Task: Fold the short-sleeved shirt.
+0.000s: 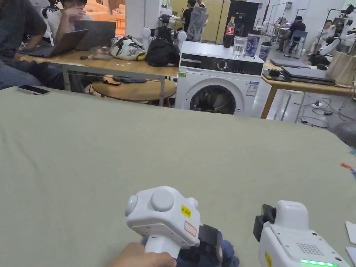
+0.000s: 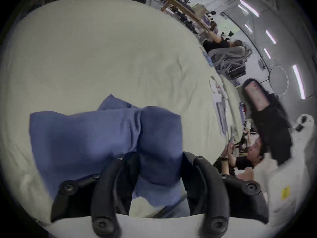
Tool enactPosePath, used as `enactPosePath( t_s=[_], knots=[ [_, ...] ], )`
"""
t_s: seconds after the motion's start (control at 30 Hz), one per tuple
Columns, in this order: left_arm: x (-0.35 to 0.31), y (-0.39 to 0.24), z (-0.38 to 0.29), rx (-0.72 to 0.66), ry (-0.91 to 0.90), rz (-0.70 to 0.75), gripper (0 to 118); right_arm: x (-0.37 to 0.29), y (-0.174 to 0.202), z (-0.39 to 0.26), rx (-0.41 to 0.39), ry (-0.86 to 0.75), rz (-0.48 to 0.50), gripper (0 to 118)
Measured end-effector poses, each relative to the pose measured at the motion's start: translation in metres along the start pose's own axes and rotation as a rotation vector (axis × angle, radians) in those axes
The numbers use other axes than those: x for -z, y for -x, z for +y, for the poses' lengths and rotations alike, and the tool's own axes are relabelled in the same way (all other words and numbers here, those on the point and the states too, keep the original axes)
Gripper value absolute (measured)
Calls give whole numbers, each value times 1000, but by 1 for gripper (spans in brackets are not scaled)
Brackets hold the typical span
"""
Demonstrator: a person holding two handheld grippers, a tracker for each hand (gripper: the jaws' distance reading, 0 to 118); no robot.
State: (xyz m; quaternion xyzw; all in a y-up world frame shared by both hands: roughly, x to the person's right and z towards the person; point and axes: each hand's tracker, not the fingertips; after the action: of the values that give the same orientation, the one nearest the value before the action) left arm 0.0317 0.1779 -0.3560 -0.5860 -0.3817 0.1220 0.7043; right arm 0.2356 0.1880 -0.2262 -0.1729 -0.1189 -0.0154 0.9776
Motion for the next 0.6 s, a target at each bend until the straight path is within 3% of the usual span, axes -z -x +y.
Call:
enactPosePath(
  t_s=[0.07,0.1,0.13,0.17,0.23,0.4,0.6],
  knots=[
    [-18,5,-1,0,-54,-53,43,0,0,0,3,0,0,0],
    [-24,7,-1,26,-90,-57,32,0,1,0,4,2,2,0],
    [-27,8,0,47,-116,-46,11,0,2,0,5,2,3,0],
    [-25,10,1,55,-128,-15,4,0,2,-1,6,2,4,0],
    [-15,19,2,25,-99,7,4,2,4,-2,7,4,9,0],
    [40,19,-1,17,17,-198,2,5,7,-5,5,12,17,0],
    [102,31,2,-11,-3,-107,0,9,4,-7,15,25,14,0]
  ],
)
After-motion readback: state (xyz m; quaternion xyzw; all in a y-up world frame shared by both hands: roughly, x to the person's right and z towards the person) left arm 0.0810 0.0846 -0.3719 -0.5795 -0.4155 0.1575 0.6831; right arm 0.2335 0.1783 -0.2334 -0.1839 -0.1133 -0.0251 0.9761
